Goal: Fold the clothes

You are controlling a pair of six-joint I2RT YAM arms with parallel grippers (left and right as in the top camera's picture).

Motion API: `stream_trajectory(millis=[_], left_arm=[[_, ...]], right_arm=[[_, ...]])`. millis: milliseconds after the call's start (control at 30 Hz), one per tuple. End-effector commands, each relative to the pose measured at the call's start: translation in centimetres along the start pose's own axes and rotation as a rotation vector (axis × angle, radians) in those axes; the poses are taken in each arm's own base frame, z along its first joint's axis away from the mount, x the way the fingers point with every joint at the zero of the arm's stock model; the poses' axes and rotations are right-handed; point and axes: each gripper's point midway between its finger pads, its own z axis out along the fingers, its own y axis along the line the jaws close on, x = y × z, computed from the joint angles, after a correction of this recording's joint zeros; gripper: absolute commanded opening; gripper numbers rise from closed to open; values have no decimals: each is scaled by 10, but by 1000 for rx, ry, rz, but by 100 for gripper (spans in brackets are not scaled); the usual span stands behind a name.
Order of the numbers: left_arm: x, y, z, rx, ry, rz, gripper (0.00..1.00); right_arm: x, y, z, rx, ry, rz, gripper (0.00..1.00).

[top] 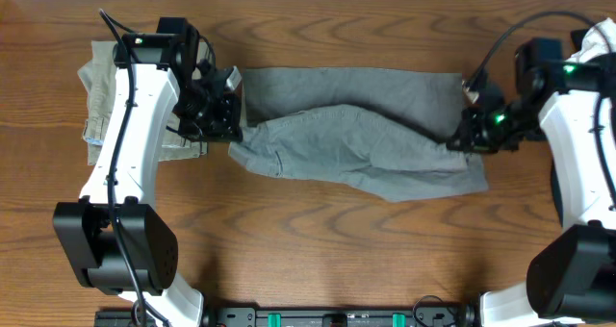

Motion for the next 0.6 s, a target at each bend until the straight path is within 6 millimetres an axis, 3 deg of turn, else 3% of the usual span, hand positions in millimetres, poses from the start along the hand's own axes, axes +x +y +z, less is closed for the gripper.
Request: stream_trajectory(millis=[0, 267, 567], left_arm=[[16, 10, 11, -35, 60, -40, 6], [35, 34, 69, -37, 123, -127, 6], [37, 51, 110, -39, 82, -162, 6]], right_arm=[[19, -17, 26, 81, 63, 141, 1], [33, -48, 80, 127, 46, 287, 1], [37, -75, 109, 245, 75, 317, 1]])
